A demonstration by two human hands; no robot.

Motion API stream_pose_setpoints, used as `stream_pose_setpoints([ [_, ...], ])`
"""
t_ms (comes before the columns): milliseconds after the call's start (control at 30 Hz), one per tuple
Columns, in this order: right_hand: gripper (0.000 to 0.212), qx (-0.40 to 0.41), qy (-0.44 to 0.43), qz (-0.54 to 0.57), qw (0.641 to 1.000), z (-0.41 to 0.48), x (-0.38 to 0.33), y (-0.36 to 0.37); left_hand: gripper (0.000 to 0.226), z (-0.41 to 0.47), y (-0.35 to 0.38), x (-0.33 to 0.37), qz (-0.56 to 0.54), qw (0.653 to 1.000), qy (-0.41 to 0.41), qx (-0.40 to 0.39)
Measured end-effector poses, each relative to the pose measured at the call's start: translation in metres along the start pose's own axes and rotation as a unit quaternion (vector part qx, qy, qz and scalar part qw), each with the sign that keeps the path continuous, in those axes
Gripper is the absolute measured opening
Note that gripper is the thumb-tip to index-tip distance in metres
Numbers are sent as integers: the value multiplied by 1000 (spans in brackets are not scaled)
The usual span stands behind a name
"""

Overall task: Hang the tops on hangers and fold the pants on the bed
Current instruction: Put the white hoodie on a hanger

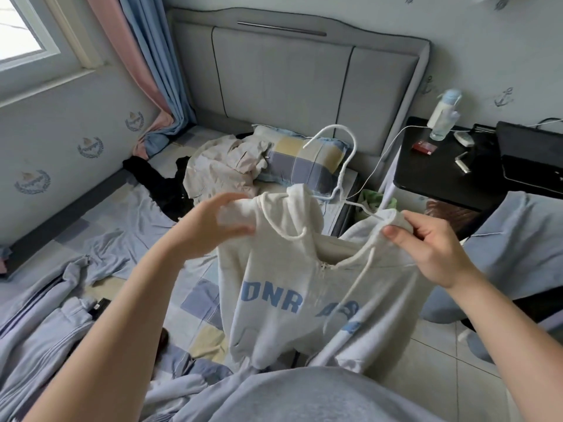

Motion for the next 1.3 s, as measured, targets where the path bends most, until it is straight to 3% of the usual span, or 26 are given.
stream_pose_setpoints([
  [133,21,9,10,14,1000,-8,-1,-5,25,0,2,-28,22,993,-38,112],
  [233,19,15,14,12,1000,-14,-1,-9,4,1,-7,-26,17,985,-12,173],
  [300,21,17,15,10,1000,-18,2,-12,9,-1,-8,-20,27,981,24,190],
  [433,31,36,48,-5,998,-29,12,-27,17,-1,1,-10,22,984,96,146],
  [567,17,47,99,-1,994,-51,22,-39,15,10,1,-14,-41,985,65,156],
  [667,15,69,100,-1,993,-72,21,-47,18,29,18,5,-31,991,58,115],
  [800,42,122,130,4,984,-101,22,-71,31,33,64,76,-25,982,184,19],
  [967,32,183,177,-6,967,-154,27,-106,24,32,140,150,-19,959,278,-54],
  [1100,72,262,213,-17,941,-212,34,-146,23,37,204,197,-32,944,309,-113],
  [1233,36,321,255,-49,911,-275,33,-192,23,33,277,255,-36,928,329,-172],
  [1300,38,352,269,-62,894,-309,35,-218,26,29,316,290,-40,919,341,-192],
])
Point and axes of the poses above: each hand's wrist, its own z-axis towards the middle knuckle, its own y-axis out of the palm, x = y × z, the point moved 7 cm from there along z, towards the middle knuckle, and after that the axes turned 1 degree about x, right-handed, at the moved point
